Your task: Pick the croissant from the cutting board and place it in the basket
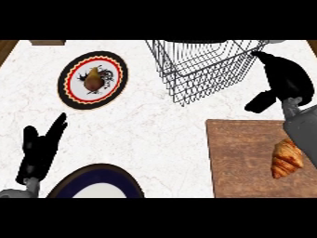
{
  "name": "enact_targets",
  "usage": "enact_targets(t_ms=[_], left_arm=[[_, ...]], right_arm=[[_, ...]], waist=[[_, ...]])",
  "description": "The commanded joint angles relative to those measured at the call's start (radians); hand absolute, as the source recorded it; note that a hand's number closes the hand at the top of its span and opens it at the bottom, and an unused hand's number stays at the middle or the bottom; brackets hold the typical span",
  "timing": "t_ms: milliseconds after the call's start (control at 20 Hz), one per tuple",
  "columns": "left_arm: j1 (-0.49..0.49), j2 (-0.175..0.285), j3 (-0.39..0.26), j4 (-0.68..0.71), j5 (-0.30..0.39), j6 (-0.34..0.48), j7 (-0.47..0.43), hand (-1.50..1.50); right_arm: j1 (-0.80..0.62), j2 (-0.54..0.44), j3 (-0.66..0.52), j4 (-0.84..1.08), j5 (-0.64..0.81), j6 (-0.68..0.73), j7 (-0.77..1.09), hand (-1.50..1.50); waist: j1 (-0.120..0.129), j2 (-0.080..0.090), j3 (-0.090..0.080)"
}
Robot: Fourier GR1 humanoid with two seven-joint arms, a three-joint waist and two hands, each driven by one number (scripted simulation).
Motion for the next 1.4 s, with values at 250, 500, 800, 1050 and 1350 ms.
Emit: enact_targets(t_ms=[250,500,800,1050,1350], left_arm=[[0.068,-0.049,-0.030,0.038,0.016,-0.008,0.051,0.00],[0.075,-0.018,0.008,0.039,0.029,-0.032,0.030,0.00],[0.124,-0.044,-0.005,0.009,0.012,-0.006,0.032,0.00],[0.121,-0.059,-0.009,-0.004,0.002,0.009,0.062,0.00],[0.126,-0.050,0.022,0.016,0.011,-0.016,0.037,0.00]], right_arm=[[-0.322,-0.071,-0.016,-0.021,-0.190,0.622,0.335,-1.50],[-0.424,-0.072,-0.041,0.101,-0.324,0.816,0.422,-1.50],[-0.446,-0.105,-0.015,0.173,-0.385,0.896,0.442,-1.50],[-0.479,-0.094,-0.035,0.154,-0.458,0.893,0.475,-1.50],[-0.404,-0.077,-0.023,0.098,-0.476,0.809,0.496,-1.50]], waist=[[-0.029,0.004,-0.010],[-0.022,0.008,-0.012],[-0.037,0.005,-0.008],[-0.056,0.002,-0.007],[-0.058,0.007,-0.006]])
